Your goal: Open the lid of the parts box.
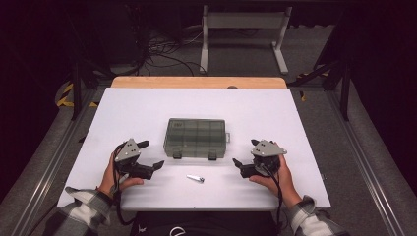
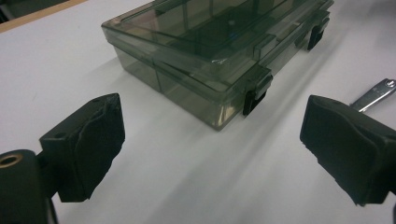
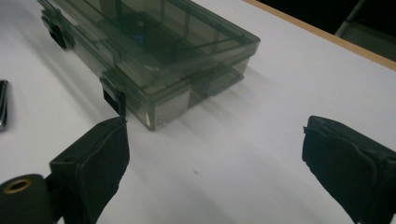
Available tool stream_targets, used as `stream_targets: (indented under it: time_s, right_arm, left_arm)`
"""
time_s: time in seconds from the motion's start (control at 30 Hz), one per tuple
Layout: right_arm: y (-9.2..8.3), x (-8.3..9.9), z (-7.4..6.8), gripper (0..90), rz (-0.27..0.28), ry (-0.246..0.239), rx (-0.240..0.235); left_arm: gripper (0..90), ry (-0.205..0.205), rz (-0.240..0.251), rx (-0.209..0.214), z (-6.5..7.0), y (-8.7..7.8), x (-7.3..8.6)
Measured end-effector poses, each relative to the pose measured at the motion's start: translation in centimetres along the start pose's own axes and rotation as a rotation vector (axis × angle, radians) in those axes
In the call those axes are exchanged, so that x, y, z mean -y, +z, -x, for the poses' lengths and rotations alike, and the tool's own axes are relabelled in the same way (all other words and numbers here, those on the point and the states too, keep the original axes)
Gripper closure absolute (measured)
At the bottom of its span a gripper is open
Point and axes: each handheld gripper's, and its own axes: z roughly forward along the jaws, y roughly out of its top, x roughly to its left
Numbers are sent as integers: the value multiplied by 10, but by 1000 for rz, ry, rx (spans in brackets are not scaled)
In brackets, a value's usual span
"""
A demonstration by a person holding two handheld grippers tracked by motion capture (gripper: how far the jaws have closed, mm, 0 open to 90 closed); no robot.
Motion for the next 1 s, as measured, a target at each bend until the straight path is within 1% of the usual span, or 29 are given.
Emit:
stream_targets:
  time_s: [0.03,0.07,0.1,0.17,0.2,0.23,0.3,0.37,0.4,0.43,0.47,0.53,0.57,0.6,0.7,0.73,0.77,0.8,0.83,0.87,0.9,0.97,1.0]
  right_arm:
    - [3,-2,-1,77,-1,5,-10]
    - [8,-5,-2,77,-5,2,-23]
    - [12,-7,-3,77,-9,-4,-35]
    - [19,-10,-7,88,-17,-15,-45]
    - [23,-11,-8,95,-19,-22,-57]
    - [27,-12,-10,103,-27,-29,-65]
    - [35,-14,-12,135,-42,-35,-74]
    - [41,-15,-12,163,-54,-23,-89]
    - [43,-15,-13,187,-58,-18,-93]
    - [45,-15,-13,205,-62,-22,-91]
    - [47,-15,-14,225,-67,-25,-92]
    - [49,-15,-14,266,-74,-21,-103]
    - [50,-15,-15,298,-81,-25,-107]
    - [51,-15,-16,327,-86,-29,-110]
    - [51,-15,-17,414,-91,-30,-133]
    - [50,-14,-16,461,-90,-30,-145]
    - [50,-14,-17,480,-93,-37,-148]
    - [49,-14,-17,488,-95,-41,-141]
    - [49,-14,-17,501,-97,-40,-139]
    - [48,-14,-17,514,-98,-42,-140]
    - [48,-14,-17,525,-99,-44,-141]
    - [46,-13,-17,546,-98,-47,-140]
    - [46,-13,-17,546,-98,-47,-140]
  left_arm:
    - [75,0,0,0,0,0,0]
    - [79,9,-6,10,-1,6,-2]
    - [84,20,-9,8,-1,9,-4]
    - [96,17,-18,16,-2,13,-5]
    - [99,16,-23,20,-2,15,-6]
    - [104,18,-29,16,-2,19,-7]
    - [123,14,-33,24,-3,23,-8]
    - [148,16,-41,19,-3,24,-9]
    - [173,17,-58,11,-4,27,-10]
    - [195,16,-59,13,-4,27,-10]
    - [221,14,-56,1,-4,27,-10]
    - [303,13,-56,6,-4,27,-10]
    - [334,17,-60,6,-5,27,-10]
    - [348,17,-62,7,-5,27,-10]
    - [432,19,-82,29,-4,27,-10]
    - [479,22,-86,37,-3,28,-10]
    - [499,25,-93,41,-3,28,-10]
    - [517,27,-100,49,-2,28,-10]
    - [535,36,-102,46,-2,27,-10]
    - [541,30,-104,47,-2,27,-10]
    - [553,38,-104,48,-3,26,-10]
    - [579,37,-105,50,-3,25,-10]
    - [579,31,-107,46,-2,25,-10]
